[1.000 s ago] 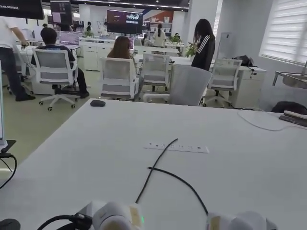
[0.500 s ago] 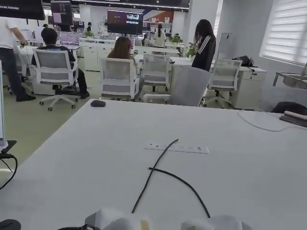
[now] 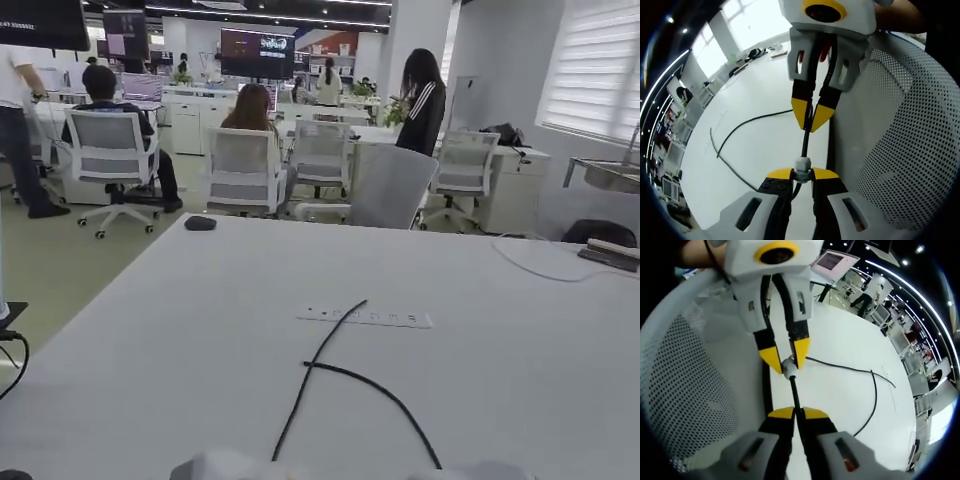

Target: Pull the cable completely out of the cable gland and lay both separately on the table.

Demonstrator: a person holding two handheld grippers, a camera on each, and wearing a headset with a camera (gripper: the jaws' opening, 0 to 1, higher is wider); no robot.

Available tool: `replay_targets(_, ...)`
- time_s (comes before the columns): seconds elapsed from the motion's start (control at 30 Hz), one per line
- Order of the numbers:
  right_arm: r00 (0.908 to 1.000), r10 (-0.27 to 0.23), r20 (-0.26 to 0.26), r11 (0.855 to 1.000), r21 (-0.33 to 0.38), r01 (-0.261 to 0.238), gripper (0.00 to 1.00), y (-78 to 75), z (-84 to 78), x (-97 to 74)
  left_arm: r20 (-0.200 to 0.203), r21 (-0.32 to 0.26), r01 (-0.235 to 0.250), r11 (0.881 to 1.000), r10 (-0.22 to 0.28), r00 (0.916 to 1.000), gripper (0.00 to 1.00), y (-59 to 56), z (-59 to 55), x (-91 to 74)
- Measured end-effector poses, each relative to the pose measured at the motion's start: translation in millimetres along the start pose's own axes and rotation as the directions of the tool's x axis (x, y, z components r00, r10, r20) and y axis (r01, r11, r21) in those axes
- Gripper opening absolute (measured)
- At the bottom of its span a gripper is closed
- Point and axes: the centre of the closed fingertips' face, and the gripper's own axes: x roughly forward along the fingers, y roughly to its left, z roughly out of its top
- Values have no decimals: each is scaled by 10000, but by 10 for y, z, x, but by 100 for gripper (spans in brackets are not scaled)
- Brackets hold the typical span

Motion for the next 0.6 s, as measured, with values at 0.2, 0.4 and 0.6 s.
replay_targets(0.2,9989,-74,-468,9994,337,89,3,-62,-173,-36,-27,-104,-38,9999,38,10000,15,13,-17,-7)
replay_targets(0.4,9927,-219,-1189,9961,825,319,4,-113,-359,-29,-105,-104,-74,9999,72,9999,15,10,-27,-6)
replay_targets(0.6,9673,-836,-2396,9926,655,1020,4,-246,-595,-70,-133,-129,-113,9999,111,9998,14,14,-25,-11)
